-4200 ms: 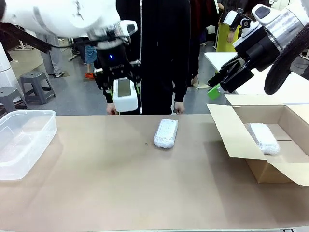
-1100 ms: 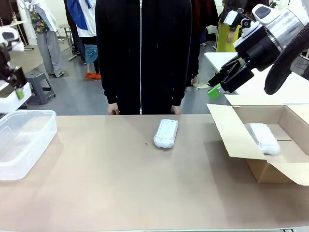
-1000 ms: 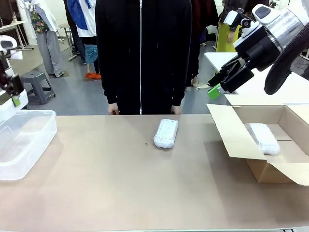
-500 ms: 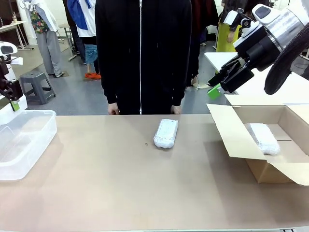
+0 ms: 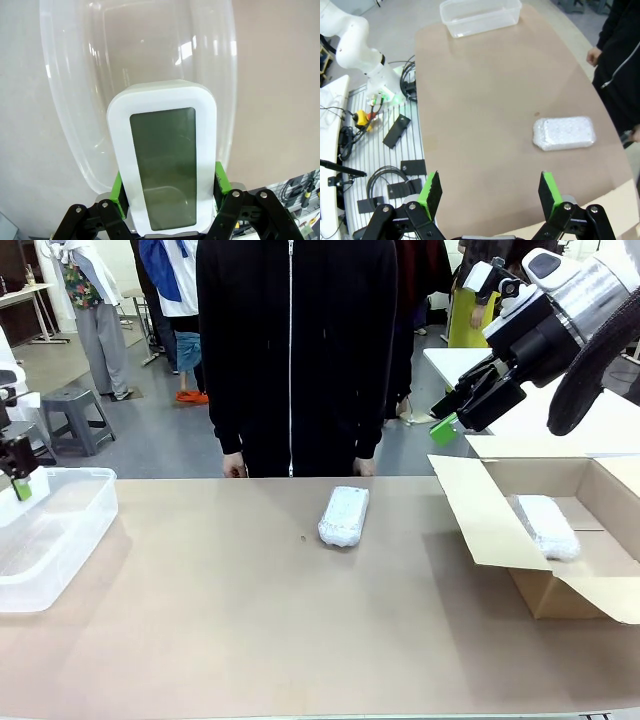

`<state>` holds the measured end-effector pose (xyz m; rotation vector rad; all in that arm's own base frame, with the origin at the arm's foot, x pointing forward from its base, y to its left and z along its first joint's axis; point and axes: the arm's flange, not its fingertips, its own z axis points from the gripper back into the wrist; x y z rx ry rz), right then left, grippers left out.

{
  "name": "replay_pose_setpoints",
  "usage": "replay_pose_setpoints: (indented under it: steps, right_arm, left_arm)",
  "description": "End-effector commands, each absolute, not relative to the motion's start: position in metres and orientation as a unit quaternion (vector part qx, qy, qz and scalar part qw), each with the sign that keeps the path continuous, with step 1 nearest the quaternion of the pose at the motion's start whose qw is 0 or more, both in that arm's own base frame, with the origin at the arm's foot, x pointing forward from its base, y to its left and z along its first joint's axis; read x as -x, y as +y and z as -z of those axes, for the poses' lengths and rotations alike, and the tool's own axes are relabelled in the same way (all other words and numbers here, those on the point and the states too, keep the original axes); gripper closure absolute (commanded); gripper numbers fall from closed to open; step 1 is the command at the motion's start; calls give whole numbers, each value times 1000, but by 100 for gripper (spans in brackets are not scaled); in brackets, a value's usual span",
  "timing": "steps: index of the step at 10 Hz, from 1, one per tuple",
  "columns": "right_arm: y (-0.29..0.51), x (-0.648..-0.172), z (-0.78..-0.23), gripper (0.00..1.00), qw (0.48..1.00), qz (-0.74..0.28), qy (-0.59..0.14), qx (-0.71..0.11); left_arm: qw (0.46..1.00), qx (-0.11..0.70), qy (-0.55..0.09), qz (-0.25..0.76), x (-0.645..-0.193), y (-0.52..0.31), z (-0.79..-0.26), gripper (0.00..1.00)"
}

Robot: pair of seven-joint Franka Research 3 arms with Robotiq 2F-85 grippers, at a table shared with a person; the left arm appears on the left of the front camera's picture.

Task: Separate and place wrapped and unwrapped clocks.
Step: If the picked Digital clock is wrapped, place it in the Package Box ; if not, place it in the Organizing box.

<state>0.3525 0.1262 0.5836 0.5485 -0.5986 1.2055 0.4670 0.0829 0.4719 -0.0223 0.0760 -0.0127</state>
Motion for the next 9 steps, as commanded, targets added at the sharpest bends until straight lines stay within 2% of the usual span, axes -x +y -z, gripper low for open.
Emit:
replay_pose_setpoints:
  steps: [1, 4, 9]
  right_arm:
    - [126, -353, -584, 0, 741, -558, -274, -253]
    - [126, -353, -584, 0, 741, -558, -274, -253]
    - [126, -353, -584, 0, 741, -558, -274, -253]
  left_arm:
    - [999, 25, 16, 26, -465, 101, -458, 21]
    - [997, 52, 15, 49, -472, 110, -413, 21]
    - [996, 62, 11, 58, -485, 118, -379, 21]
